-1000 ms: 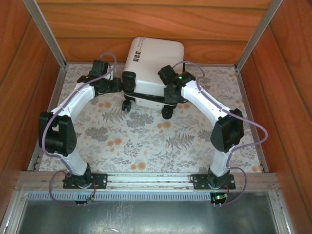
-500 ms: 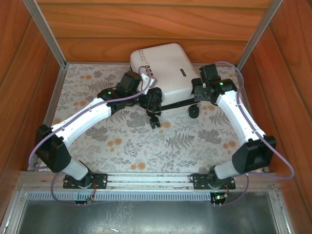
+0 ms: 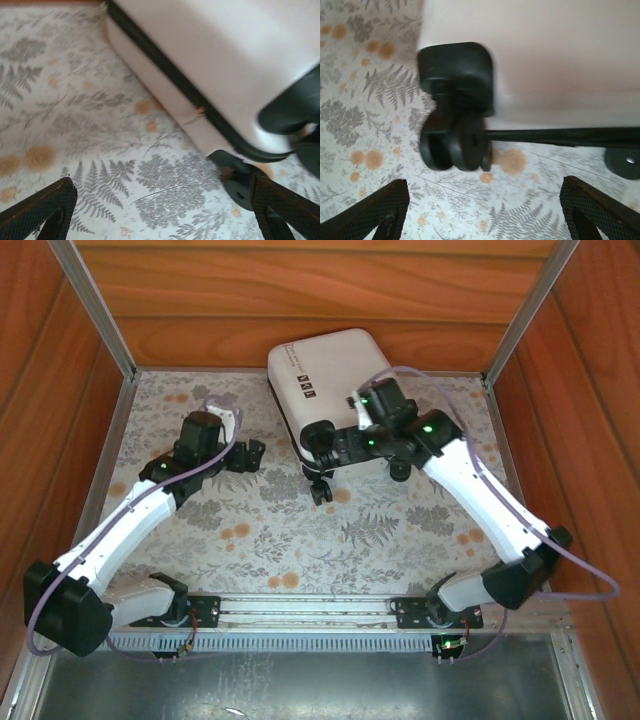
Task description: Pack the luggage
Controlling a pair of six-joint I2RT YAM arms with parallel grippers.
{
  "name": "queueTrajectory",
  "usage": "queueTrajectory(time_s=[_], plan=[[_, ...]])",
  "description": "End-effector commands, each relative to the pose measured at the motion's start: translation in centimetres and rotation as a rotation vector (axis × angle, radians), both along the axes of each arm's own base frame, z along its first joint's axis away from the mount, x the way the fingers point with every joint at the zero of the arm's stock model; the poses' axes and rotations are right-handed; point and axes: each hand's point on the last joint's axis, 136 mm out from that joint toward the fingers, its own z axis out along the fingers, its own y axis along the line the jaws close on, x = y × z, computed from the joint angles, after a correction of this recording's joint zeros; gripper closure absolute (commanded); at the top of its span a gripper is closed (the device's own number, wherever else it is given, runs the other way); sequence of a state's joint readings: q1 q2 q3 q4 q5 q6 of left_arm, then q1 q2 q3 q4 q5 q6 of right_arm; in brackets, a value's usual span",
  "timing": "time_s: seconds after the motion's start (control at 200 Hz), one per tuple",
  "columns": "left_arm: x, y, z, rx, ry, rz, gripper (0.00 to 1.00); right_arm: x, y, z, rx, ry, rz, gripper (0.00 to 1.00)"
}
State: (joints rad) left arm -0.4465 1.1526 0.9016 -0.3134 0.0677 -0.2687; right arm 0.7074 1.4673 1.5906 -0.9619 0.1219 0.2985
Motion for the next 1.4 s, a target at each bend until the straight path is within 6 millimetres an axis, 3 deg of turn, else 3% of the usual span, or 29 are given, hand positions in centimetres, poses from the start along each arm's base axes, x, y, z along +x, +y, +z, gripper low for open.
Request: queueTrajectory(time_s=[0.0,0.055,0.095,0.18,0.325,0.575,0.625,0.79,0.855,1.005,1.394], plan=[[-0.2,-0.8,-3.8,-0.108,0.038,-0.007,0.10,0.2,1.9,-2.2,-0.075,0.078,-0.011,0.16],[-0.4,-1.2,-5.7,-0.158,0.059,-0.010,0.11,0.4,2.7,-2.6,-0.114,0.093,-0.014,0.16],[-0.6,-1.3,-6.9,-0.159,0.083,-0.018,0.13,0.8,3.4,-4.1,-0.159,0.123,-0.016,0.16],[-0.7,-1.7,-8.4,-0.125,0.102,-0.063,0.15,1.2,4.6,-5.0,-0.182,0.143,-0.012,0.19],[-0.3,-2.4,-8.3,-0.108,0.028,-0.142,0.15,1.6,5.5,-6.6,-0.211,0.171,-0.017,0.26],[0.9,-3.2,-7.7,-0.164,0.009,-0.256,0.15,3.1,4.7,-7.9,-0.309,0.135,-0.052,0.41],[0.7,-3.8,-7.1,-0.209,-0.006,-0.320,0.15,3.5,4.7,-7.7,-0.315,0.116,-0.049,0.49],[-0.1,-5.6,-5.7,-0.285,-0.066,-0.535,0.17,4.3,4.0,-5.8,-0.325,0.051,-0.044,0.89],[0.1,-6.1,-5.5,-0.284,-0.112,-0.588,0.19,4.4,3.7,-5.0,-0.319,0.034,-0.038,1.00],[-0.5,-7.4,-5.8,-0.254,-0.243,-0.769,0.28,4.2,3.4,-3.7,-0.302,0.010,-0.011,1.00],[3.2,-8.7,-7.8,-0.219,-0.312,-0.867,0.29,3.9,2.3,-3.0,-0.258,-0.005,0.003,1.00]])
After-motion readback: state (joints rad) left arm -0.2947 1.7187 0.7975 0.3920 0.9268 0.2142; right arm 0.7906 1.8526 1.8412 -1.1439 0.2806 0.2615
